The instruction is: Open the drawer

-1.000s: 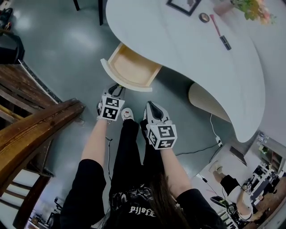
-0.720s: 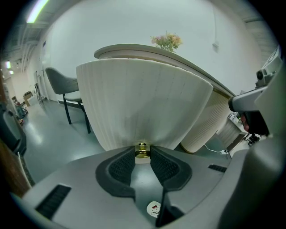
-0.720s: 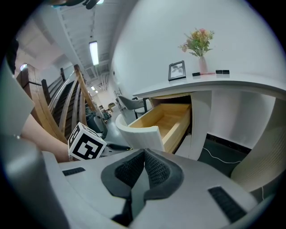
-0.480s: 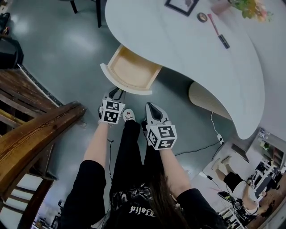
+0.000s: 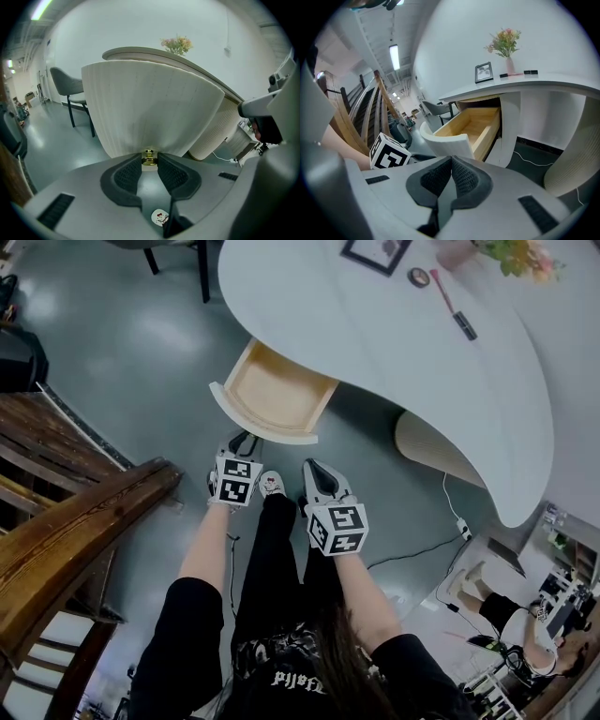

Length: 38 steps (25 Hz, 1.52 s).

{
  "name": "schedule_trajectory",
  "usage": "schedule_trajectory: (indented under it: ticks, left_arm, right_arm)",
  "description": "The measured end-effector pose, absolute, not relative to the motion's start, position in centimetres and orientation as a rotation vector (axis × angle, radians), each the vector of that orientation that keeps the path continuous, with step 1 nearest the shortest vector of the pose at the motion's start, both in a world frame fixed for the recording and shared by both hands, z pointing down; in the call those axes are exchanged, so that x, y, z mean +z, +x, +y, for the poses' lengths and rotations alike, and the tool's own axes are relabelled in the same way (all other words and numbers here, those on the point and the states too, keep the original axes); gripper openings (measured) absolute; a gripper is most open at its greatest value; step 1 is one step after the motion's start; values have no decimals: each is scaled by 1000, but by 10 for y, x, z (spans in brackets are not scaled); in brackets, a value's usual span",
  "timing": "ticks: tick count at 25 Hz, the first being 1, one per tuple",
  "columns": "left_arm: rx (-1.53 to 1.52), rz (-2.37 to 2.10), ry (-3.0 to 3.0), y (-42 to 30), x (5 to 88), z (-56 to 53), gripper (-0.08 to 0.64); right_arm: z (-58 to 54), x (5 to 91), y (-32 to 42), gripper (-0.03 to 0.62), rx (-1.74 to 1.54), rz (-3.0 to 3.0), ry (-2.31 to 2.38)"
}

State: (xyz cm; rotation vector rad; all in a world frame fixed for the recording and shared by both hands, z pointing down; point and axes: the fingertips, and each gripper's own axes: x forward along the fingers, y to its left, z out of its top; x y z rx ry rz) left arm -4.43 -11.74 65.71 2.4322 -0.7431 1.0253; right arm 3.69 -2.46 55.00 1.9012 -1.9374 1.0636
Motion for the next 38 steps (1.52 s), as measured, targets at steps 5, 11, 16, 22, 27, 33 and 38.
schedule_trajectory:
  ticks: [5, 11, 16, 22, 27, 33, 38]
  left_arm:
    - [1033, -736, 2431, -51, 658, -113, 118]
    - [1051, -717, 2437, -59, 661, -107, 117]
    - [1053, -731, 2427, -61, 659, -107, 117]
    - [1079, -736, 2407, -61, 658, -106, 117]
    - [1043, -775, 2328, -63, 658, -105, 117]
    - [937, -826, 2207, -69, 641, -104, 149]
    - [926, -850, 2201, -74, 616, -90, 155]
  right_arm:
    - [-24, 549, 32, 28, 1057, -1943, 1893]
    - [-19, 550, 32, 28, 1064, -1923, 1906]
    - [-15, 549, 29, 28, 1069, -1915, 1909]
    - [-6, 547, 25, 28, 1078, -1908, 1890]
    - [-1, 543, 28, 28, 1086, -1899, 1882]
    - [4, 538, 29, 28, 1133, -1887, 1855]
    - [7, 522, 30, 28, 1151, -1897, 1844]
